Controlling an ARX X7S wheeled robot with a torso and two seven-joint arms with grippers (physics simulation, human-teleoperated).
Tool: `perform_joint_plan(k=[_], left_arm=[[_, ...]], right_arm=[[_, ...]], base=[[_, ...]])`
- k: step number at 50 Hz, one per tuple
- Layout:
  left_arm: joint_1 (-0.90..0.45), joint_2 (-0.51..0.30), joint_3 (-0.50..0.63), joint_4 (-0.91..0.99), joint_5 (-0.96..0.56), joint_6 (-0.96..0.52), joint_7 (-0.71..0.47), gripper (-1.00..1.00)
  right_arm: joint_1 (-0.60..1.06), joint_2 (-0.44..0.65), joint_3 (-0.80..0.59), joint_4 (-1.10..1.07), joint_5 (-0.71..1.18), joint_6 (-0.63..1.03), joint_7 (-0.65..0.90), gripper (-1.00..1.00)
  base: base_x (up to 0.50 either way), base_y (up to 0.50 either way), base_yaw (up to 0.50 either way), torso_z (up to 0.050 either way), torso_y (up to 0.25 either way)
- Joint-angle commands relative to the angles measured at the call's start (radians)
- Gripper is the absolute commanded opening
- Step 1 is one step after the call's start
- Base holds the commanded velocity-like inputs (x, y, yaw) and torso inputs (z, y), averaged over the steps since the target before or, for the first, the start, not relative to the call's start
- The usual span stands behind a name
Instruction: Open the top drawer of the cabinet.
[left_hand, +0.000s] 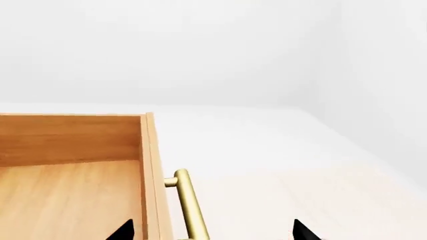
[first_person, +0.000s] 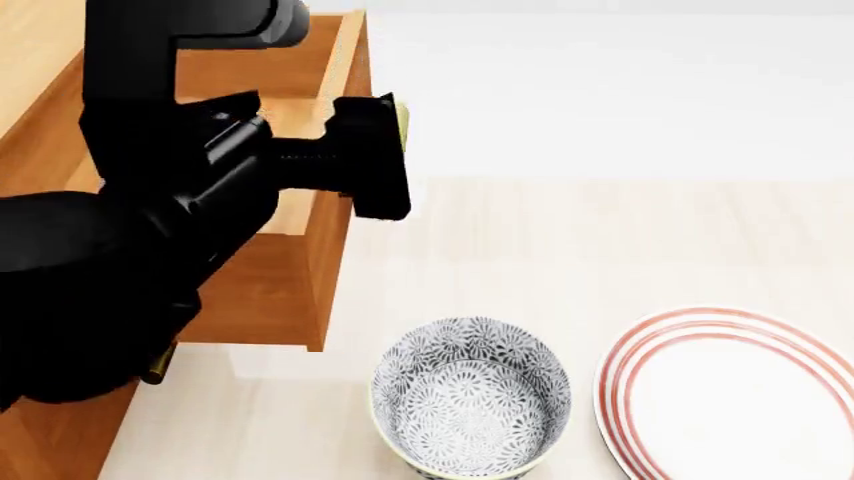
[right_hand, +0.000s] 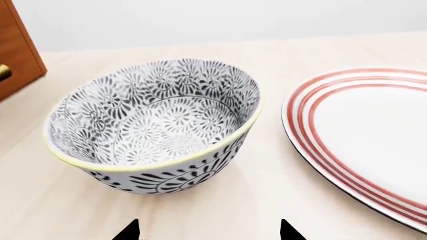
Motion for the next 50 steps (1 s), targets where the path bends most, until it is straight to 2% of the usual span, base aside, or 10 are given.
perform_joint_plan(k=[1,9,18,19,21,22,29,32,37,50], left_arm=[[0.009,-0.046,0.053,0.221,0.342,0.061,-0.162,1.00],[-0.006,-0.042,0.113,0.351,0.583,0.006,-0.363,1.00],[0.034,-0.022,0.174,0.424,0.752,-0.053,-0.490,1.00],[0.031,-0.008,0.195,0.445,0.819,-0.086,-0.520,1.00],[0.036,-0.005,0.200,0.450,0.832,-0.095,-0.532,1.00],[0.046,0.012,0.229,0.473,0.898,-0.134,-0.576,1.00],[0.099,0.027,0.283,0.524,1.080,-0.246,-0.709,1.00],[0.216,-0.008,0.227,0.548,1.216,-0.385,-0.718,1.00],[0.326,-0.056,0.181,0.550,1.334,-0.462,-0.711,1.00],[0.570,-0.180,0.194,0.457,1.633,-0.455,-0.702,1.00]], right_arm=[[0.001,-0.017,0.019,0.002,-0.014,0.001,-0.020,1.00],[-0.001,-0.015,0.017,-0.002,-0.012,0.005,-0.018,1.00],[-0.003,-0.014,0.014,-0.002,-0.012,0.004,-0.017,1.00],[-0.004,-0.013,0.014,-0.004,-0.012,0.004,-0.017,1.00],[-0.004,-0.013,0.013,-0.002,-0.012,0.003,-0.017,1.00],[-0.003,-0.013,0.013,-0.003,-0.012,0.004,-0.017,1.00],[0.000,-0.016,0.011,0.008,-0.013,-0.001,-0.020,1.00],[0.002,-0.019,0.009,0.018,-0.016,-0.007,-0.022,1.00],[0.004,-0.023,0.007,0.031,-0.021,-0.017,-0.024,1.00],[-0.004,-0.016,0.028,0.010,-0.001,-0.002,0.008,1.00]], base=[[0.00,0.00,0.00,0.000,0.000],[0.00,0.00,0.00,0.000,0.000],[0.00,0.00,0.00,0.000,0.000],[0.00,0.00,0.00,0.000,0.000],[0.00,0.00,0.00,0.000,0.000],[0.00,0.00,0.00,0.000,0.000],[0.00,0.00,0.00,0.000,0.000],[0.00,0.00,0.00,0.000,0.000],[0.00,0.00,0.00,0.000,0.000],[0.00,0.00,0.00,0.000,0.000]])
